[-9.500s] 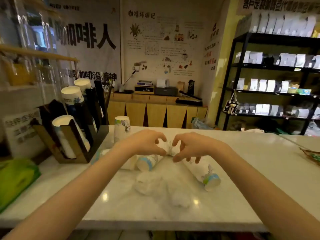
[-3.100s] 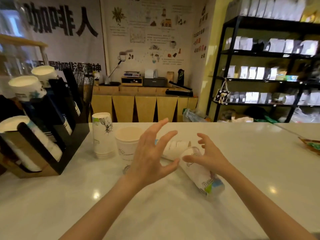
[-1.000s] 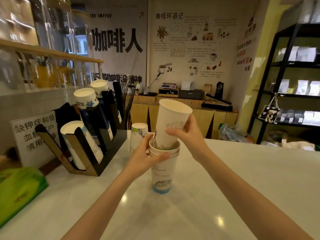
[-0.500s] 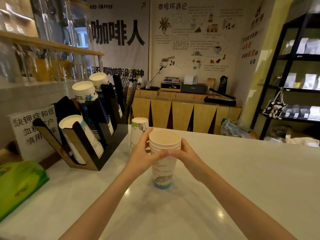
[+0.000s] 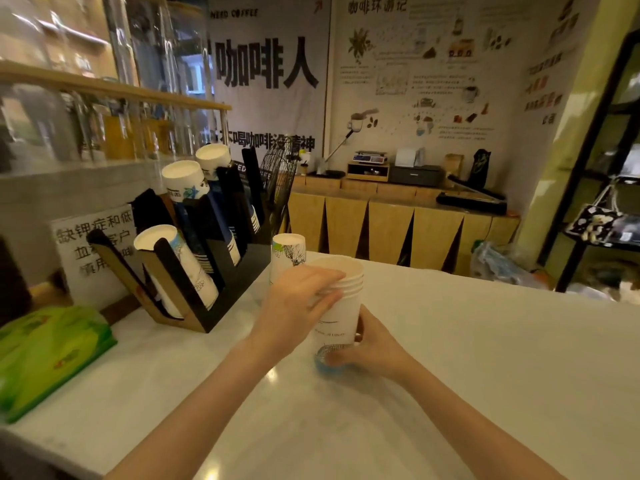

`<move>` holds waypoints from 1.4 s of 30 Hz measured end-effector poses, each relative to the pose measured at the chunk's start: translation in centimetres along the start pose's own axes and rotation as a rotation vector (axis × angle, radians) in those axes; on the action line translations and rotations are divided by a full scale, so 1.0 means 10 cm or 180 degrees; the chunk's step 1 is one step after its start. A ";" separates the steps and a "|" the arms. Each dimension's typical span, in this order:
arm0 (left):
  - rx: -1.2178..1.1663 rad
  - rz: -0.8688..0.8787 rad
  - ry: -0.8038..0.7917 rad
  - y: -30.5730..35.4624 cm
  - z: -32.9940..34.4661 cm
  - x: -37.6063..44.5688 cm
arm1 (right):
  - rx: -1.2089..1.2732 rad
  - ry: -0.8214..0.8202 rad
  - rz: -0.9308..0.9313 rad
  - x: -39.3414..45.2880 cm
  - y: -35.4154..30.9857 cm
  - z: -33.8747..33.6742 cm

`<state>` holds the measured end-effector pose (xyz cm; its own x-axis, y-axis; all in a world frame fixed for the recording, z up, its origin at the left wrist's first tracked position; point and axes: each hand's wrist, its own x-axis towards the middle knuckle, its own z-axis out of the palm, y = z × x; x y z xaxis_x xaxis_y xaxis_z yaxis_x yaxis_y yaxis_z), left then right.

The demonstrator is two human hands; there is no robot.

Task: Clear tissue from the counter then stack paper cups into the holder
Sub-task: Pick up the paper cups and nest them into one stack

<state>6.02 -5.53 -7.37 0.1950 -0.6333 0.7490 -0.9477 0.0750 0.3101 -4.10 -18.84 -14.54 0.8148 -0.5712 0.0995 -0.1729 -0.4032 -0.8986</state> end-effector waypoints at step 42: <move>-0.1267 -0.2638 -0.0806 -1.25 0.23 0.24 | -0.0691 0.0300 -0.0778 1.55 -1.26 -0.06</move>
<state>17.75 -9.71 -10.78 0.6614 -0.7471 0.0670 -0.3681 -0.2454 0.8968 10.37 -23.02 -1.45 0.7937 -0.4982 0.3490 -0.1007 -0.6734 -0.7324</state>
